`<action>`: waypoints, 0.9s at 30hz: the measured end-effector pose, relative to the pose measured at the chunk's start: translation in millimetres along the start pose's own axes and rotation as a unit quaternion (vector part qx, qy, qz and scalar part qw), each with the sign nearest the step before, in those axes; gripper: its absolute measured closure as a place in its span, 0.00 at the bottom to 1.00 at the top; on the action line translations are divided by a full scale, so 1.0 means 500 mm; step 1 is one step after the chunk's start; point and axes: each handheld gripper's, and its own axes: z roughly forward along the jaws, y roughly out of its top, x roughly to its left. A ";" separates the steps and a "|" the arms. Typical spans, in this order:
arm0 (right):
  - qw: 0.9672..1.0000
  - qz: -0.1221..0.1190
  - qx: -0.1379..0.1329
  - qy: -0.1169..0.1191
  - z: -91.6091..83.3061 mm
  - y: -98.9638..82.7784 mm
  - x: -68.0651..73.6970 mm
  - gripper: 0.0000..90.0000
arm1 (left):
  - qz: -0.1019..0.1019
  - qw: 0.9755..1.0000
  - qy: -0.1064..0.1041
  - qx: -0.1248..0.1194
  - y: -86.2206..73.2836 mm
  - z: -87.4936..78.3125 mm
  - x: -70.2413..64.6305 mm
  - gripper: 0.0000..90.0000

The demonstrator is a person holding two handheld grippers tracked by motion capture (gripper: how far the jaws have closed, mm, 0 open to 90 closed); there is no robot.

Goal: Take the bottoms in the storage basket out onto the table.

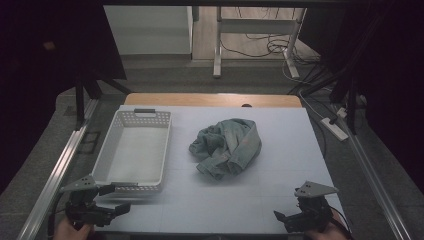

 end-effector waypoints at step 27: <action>1.000 0.001 0.003 -0.001 -0.001 0.000 -0.001 0.00 | -0.011 0.999 0.049 -0.003 -0.034 -0.039 0.004 0.00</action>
